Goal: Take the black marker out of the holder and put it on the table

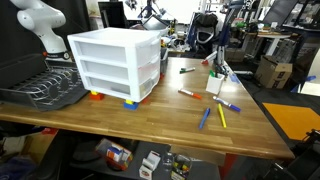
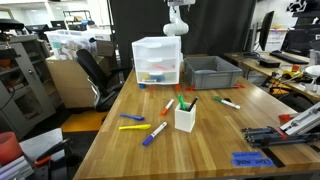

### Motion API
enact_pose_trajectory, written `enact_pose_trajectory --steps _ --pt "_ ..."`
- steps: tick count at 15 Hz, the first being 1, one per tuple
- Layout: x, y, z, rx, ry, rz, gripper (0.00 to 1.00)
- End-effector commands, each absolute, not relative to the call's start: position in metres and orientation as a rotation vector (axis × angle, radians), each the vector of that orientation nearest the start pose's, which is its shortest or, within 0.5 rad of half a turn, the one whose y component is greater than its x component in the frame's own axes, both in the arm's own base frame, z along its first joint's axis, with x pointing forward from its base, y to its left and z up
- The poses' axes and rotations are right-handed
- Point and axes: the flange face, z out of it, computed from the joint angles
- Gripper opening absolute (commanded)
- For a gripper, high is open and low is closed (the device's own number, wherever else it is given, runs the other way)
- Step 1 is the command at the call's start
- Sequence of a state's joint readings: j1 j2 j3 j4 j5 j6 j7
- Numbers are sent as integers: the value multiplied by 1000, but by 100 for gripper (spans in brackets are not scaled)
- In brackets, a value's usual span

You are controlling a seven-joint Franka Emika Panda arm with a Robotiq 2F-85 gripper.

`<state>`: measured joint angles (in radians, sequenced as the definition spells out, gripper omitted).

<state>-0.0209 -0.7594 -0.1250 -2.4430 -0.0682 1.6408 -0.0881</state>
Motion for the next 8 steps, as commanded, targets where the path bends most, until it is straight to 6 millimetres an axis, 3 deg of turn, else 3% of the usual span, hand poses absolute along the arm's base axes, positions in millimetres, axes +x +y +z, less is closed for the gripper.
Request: enact_pose_trajectory --steps 1,4,5,8 --pt "354 -53 526 -2994 -33 33 100" --pt "387 -44 496 -2882 -43 75 100" --pt "371 -43 502 -2943 -17 56 100" --pt "377 -42 495 -2937 -19 79 100"
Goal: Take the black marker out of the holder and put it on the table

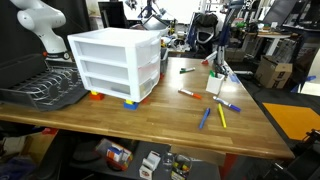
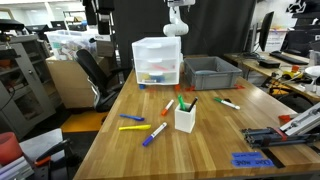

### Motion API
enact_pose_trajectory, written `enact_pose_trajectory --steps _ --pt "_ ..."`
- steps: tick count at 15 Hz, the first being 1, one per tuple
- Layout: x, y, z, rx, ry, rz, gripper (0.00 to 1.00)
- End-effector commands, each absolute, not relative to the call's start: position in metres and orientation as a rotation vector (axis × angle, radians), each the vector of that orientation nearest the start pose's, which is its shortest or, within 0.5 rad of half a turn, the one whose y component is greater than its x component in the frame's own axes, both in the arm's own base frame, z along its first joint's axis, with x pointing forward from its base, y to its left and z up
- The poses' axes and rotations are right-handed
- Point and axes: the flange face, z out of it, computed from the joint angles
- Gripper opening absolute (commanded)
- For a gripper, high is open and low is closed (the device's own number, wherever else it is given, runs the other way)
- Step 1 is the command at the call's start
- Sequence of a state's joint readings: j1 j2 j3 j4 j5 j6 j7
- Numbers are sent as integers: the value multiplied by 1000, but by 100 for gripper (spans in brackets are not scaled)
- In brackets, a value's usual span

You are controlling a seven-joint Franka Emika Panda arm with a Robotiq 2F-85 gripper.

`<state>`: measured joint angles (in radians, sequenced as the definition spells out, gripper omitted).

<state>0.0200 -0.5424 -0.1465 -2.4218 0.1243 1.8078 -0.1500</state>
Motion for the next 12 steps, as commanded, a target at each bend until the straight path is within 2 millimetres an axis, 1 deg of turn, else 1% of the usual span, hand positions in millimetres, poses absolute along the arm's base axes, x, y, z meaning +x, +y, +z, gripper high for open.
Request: enact_pose_trajectory --steps 1,4,6,8,12 --pt "375 -42 499 -2937 -21 62 100" --pt "372 -42 505 -2937 -22 41 100" --pt "381 -41 502 -2957 -11 -21 100" --pt "397 -36 495 -2979 -23 -113 100" --pt "436 -30 464 -3006 -6 -216 100"
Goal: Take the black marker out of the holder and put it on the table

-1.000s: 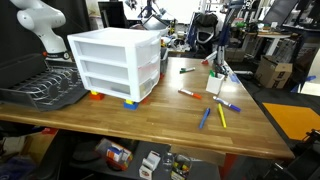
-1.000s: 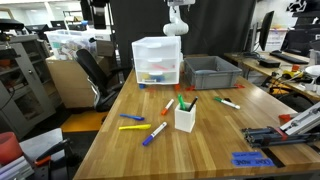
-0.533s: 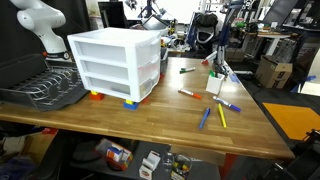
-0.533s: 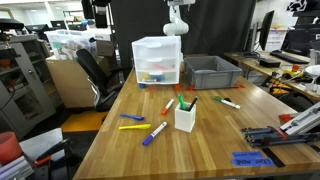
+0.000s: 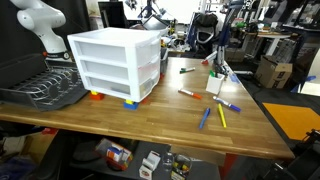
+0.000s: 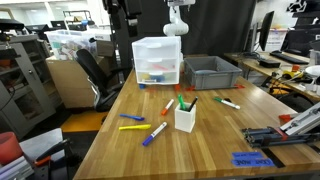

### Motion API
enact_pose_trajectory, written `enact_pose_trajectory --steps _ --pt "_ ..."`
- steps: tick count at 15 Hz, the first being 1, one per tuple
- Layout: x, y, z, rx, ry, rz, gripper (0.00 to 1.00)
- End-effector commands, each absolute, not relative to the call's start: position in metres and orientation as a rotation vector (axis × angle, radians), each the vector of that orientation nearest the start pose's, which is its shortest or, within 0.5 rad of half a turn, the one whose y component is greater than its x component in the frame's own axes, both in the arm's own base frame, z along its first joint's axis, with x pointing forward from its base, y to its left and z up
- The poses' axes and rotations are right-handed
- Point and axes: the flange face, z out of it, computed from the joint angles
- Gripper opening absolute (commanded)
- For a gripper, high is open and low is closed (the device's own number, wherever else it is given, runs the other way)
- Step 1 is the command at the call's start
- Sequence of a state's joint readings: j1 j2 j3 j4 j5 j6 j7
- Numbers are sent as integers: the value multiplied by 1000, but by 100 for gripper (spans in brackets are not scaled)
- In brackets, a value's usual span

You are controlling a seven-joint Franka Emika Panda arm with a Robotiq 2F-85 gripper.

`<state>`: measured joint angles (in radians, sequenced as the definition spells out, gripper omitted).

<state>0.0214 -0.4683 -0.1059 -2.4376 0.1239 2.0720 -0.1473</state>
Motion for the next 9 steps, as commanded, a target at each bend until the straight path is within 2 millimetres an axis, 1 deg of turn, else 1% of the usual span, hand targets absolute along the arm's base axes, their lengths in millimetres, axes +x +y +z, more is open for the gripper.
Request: enact_pose_trajectory --steps 1,2,4,5,6,7,9 --pt "445 -28 452 -2989 19 -222 100" --pt "452 -26 442 -2976 30 -218 100" --pt "464 -20 421 -2961 -34 -239 100" --pt "455 -23 428 -2983 -2 -216 100" --pt "460 -20 420 -2981 -10 -214 100" --pt "463 -18 416 -2982 -15 -212 100" --pt "464 -19 419 -2981 -16 -221 100"
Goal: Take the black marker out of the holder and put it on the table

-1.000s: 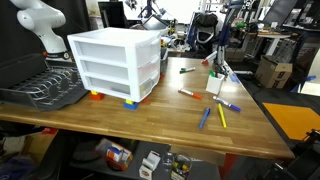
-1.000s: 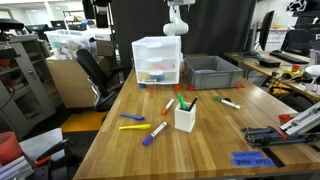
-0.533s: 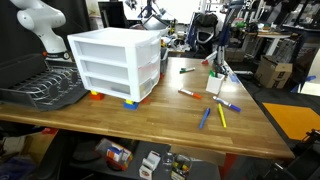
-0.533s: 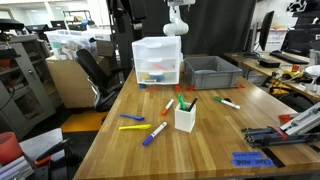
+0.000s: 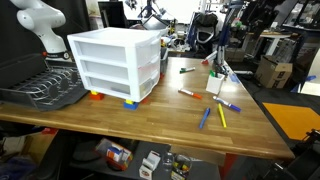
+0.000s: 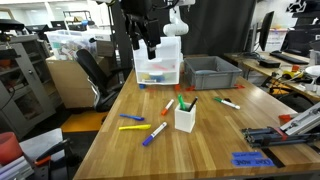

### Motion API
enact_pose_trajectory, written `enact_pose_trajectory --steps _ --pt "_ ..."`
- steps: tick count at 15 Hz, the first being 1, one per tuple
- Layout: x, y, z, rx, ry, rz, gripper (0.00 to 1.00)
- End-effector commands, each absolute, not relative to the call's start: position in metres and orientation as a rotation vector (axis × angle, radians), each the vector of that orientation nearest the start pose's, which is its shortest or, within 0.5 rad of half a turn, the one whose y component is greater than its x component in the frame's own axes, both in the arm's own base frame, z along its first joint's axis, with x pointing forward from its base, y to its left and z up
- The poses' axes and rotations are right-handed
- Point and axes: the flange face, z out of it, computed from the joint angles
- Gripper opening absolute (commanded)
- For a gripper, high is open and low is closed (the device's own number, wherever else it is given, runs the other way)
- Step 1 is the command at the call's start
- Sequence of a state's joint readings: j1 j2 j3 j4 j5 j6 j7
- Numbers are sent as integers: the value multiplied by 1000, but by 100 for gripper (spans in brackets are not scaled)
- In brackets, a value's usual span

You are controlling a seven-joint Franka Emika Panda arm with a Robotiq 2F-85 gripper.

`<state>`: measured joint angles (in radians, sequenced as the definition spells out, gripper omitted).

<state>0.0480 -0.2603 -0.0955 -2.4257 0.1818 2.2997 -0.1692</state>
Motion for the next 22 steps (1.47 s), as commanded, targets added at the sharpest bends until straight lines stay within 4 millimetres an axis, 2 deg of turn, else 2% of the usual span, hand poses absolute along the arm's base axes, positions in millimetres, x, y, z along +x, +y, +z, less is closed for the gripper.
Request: enact_pose_trajectory --steps 1,3,7,13,16,22 --pt "465 -19 420 -2980 -16 -225 100" --pt "468 -19 417 -2982 5 -228 100" --pt "494 -21 392 -2991 58 -310 100" --pt "542 -23 327 -3035 79 -382 100" --pt "565 -36 299 -3062 122 -384 100" --pt "600 -65 259 -3069 226 -326 100"
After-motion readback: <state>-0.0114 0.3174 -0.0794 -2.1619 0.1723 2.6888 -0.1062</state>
